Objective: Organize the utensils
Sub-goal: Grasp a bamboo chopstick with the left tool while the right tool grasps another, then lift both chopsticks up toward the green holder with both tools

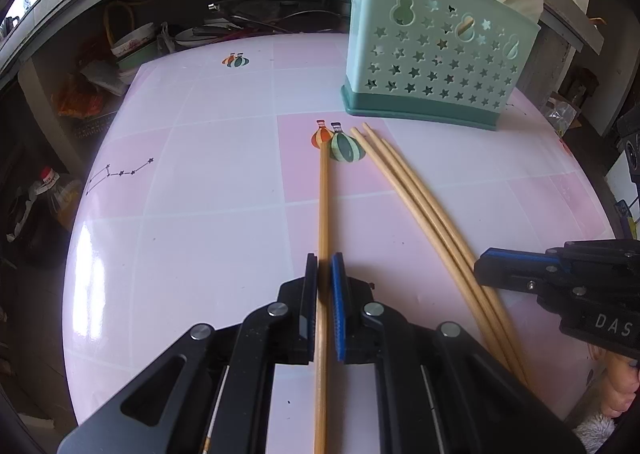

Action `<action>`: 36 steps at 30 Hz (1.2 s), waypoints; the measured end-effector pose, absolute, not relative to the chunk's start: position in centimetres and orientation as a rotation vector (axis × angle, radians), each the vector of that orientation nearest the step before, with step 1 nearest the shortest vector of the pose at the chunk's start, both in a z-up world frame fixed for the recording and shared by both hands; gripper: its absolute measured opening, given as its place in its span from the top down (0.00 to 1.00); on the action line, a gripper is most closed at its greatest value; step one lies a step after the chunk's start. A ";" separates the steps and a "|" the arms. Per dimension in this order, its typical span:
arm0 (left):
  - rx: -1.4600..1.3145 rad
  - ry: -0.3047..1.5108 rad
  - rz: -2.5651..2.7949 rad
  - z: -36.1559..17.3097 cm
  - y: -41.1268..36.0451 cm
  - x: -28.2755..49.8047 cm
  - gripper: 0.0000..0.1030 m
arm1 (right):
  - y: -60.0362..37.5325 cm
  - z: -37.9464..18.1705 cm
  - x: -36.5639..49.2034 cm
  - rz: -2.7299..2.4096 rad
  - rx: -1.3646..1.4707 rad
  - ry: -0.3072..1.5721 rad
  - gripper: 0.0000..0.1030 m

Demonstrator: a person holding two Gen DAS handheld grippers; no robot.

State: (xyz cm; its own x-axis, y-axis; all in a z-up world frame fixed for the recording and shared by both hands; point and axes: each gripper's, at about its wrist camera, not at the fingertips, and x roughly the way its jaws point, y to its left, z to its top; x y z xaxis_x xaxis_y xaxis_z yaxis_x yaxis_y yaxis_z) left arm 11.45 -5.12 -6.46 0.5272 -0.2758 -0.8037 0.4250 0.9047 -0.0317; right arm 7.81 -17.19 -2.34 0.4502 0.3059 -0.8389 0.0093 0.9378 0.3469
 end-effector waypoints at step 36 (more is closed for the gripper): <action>0.218 1.049 -0.486 -6.1 -7.8 14.2 0.93 | -22.1 -1.9 8.1 0.022 0.157 1.087 0.84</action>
